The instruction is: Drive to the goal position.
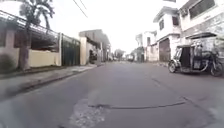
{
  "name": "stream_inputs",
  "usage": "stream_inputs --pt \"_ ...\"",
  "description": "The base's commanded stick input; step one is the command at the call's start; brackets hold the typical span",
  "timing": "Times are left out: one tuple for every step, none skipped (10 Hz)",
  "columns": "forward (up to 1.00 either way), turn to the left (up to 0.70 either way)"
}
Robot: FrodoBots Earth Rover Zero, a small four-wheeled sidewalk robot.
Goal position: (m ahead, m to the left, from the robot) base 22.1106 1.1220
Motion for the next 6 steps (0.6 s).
stream_inputs --pt "1.0 -0.3" --pt "1.0 -0.3" --pt "1.0 -0.3" --pt "1.0 -0.29" --pt "1.0 -0.15" --pt "1.0 -0.02"
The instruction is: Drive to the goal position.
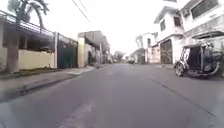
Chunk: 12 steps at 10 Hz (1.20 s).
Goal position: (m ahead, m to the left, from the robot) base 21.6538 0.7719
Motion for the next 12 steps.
stream_inputs --pt "1.0 0.1" --pt "1.0 0.02" --pt "1.0 -0.3" --pt "1.0 -0.3" --pt "1.0 -0.3" --pt "1.0 -0.3" --pt "1.0 -0.3" --pt "1.0 -0.3" --pt "1.0 -0.28" --pt "1.0 -0.17" --pt "1.0 -0.07" --pt "1.0 0.04"
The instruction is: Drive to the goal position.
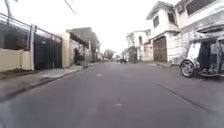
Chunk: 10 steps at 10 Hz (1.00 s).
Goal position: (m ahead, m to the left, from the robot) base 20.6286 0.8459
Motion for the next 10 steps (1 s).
stream_inputs --pt "1.0 0.1" --pt "1.0 0.1" --pt "1.0 0.1" --pt "1.0 0.1" --pt "1.0 0.1" --pt "1.0 0.1" --pt "1.0 0.1" --pt "1.0 0.1" --pt "1.0 0.1" --pt "1.0 0.1"
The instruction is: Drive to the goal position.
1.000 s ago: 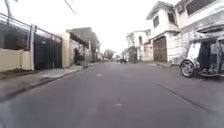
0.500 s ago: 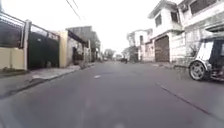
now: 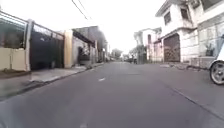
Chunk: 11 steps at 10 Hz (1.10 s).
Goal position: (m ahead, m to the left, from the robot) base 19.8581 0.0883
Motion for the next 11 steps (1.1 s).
stream_inputs --pt "1.0 0.1" --pt "1.0 0.1" --pt "1.0 0.1" --pt "1.0 0.1" --pt "1.0 0.1" --pt "1.0 0.1" --pt "1.0 -0.3" --pt "1.0 -0.3" --pt "1.0 -0.3" --pt "1.0 -0.3" --pt "1.0 -0.3"
